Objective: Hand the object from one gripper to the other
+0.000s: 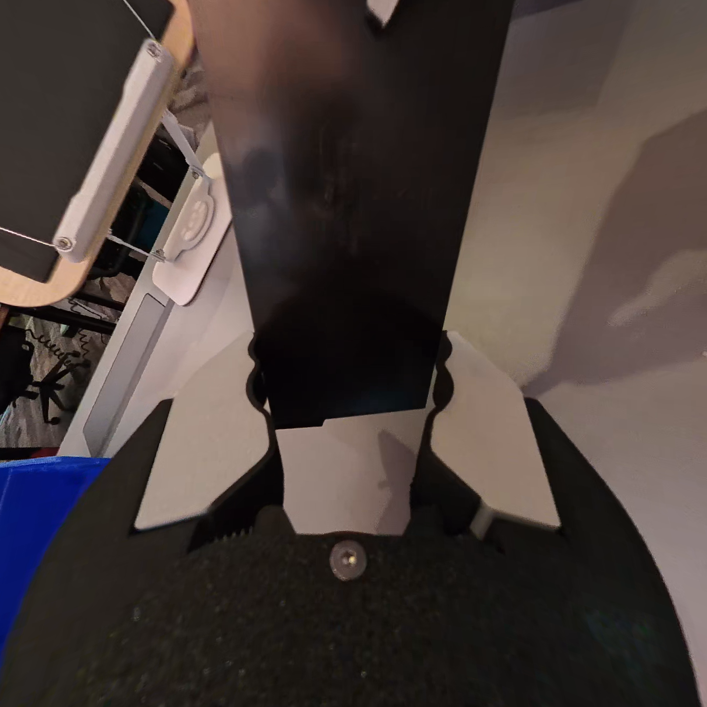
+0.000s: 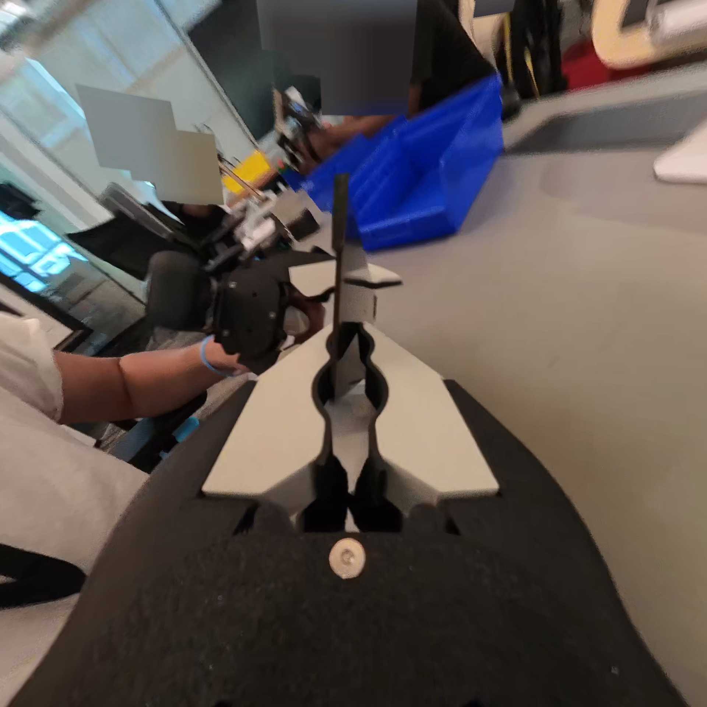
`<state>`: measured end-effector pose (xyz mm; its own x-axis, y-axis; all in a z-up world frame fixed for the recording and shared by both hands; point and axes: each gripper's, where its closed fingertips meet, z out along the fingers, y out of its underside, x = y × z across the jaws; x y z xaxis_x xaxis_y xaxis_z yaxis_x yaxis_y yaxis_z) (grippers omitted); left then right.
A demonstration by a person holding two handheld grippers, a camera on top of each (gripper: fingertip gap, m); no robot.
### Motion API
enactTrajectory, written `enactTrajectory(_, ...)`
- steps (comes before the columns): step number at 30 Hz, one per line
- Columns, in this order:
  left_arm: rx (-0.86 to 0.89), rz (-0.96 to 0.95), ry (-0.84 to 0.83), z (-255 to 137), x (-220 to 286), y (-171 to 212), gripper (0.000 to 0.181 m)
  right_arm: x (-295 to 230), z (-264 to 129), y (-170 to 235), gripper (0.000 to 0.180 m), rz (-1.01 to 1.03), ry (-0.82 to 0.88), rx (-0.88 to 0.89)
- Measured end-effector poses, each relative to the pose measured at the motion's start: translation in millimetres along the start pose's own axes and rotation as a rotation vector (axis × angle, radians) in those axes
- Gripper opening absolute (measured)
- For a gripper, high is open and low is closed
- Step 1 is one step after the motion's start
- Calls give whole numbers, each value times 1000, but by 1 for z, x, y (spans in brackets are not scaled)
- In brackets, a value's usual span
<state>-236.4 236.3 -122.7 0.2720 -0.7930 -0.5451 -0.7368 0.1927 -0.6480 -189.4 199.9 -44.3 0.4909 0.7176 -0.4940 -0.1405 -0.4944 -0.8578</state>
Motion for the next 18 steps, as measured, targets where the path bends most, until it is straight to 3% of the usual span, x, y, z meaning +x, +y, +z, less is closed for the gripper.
enactTrajectory(1,20,-37,-9,-2,-4,-3,86,-5,-4,-8,17,-45,-47,72)
enactTrajectory(3,68,-164,12,-5,-14,-7,85,-4,-17,-26,48,-123,-70,231)
enactTrajectory(5,154,-337,113,-9,-18,-11,86,4,-32,-33,55,-210,-67,303)
enactTrajectory(8,360,-624,376,-23,-12,-31,85,4,-42,-36,78,-258,-121,360)
enactTrajectory(11,489,-826,647,-35,5,-51,86,-9,-33,-29,99,-142,-247,338)
enactTrajectory(14,497,-826,767,-35,30,-61,85,-26,-11,-12,113,-27,-346,254)
enactTrajectory(18,455,-707,806,-33,63,-71,85,-45,7,-6,106,57,-442,237)
